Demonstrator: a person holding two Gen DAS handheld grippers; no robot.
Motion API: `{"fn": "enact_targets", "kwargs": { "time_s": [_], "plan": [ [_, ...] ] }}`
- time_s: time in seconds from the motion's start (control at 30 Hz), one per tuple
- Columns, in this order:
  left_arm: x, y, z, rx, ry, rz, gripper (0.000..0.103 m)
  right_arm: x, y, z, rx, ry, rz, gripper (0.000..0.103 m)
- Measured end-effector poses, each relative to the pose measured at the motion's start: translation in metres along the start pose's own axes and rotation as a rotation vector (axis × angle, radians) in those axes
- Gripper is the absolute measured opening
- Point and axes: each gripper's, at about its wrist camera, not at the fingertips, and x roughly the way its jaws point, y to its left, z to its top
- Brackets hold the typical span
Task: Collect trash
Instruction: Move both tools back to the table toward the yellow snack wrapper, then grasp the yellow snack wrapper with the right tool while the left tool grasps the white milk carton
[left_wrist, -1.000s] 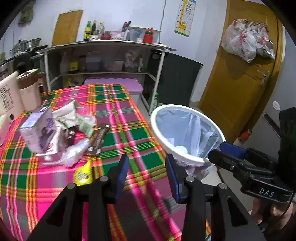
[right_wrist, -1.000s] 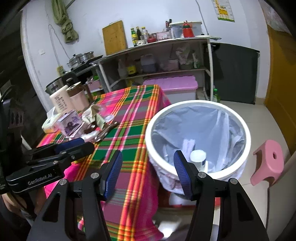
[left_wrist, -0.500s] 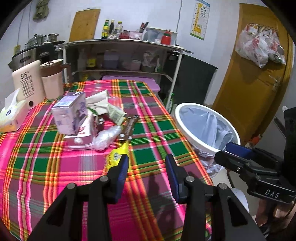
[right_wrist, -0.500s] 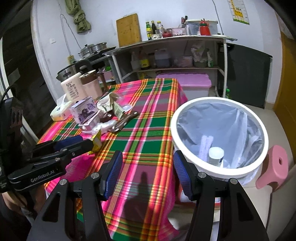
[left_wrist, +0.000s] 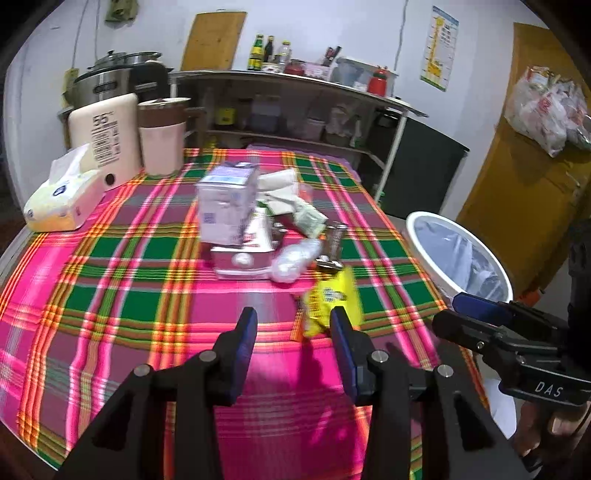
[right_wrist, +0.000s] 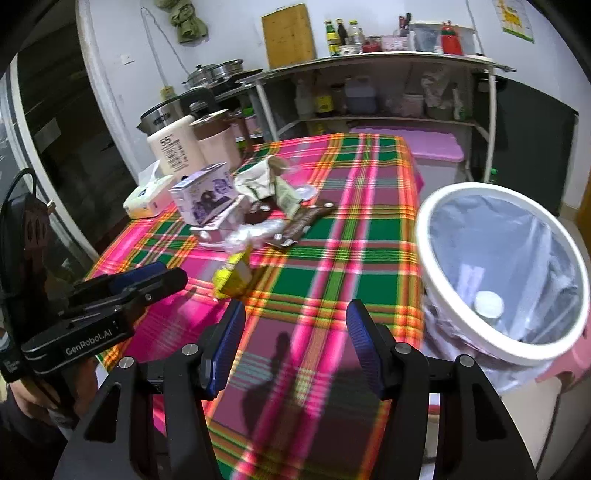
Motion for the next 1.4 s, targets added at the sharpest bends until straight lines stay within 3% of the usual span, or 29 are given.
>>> {"fn": "enact_targets", "kwargs": {
  "time_s": [0.3,0.53,0.7,0.9,1.4],
  "plan": [
    [0.000,0.029,0.003,-0.044,-0.009,0.036,0.043,0.035,0.029,0.015,-0.020,0.042,0.076,0.058],
    [0.003,0.043,0.008,-0.062,-0.015,0.030,0.052,0.069,0.039,0.020,-0.009,0.085,0.089,0.056],
    [0.006,0.048,0.017,-0.061,-0.024,0.025,0.056,0.087,0.039,0.022,0.007,0.120,0.097,0.037],
    [0.016,0.048,0.028,-0.046,-0.029,0.020,0.058,0.081,0.036,0.022,0.008,0.091,0.091,0.028],
    [0.050,0.045,0.051,-0.019,-0.029,0.042,0.060,0.058,0.018,0.020,0.031,0.053,0.069,0.026]
  ]
}}
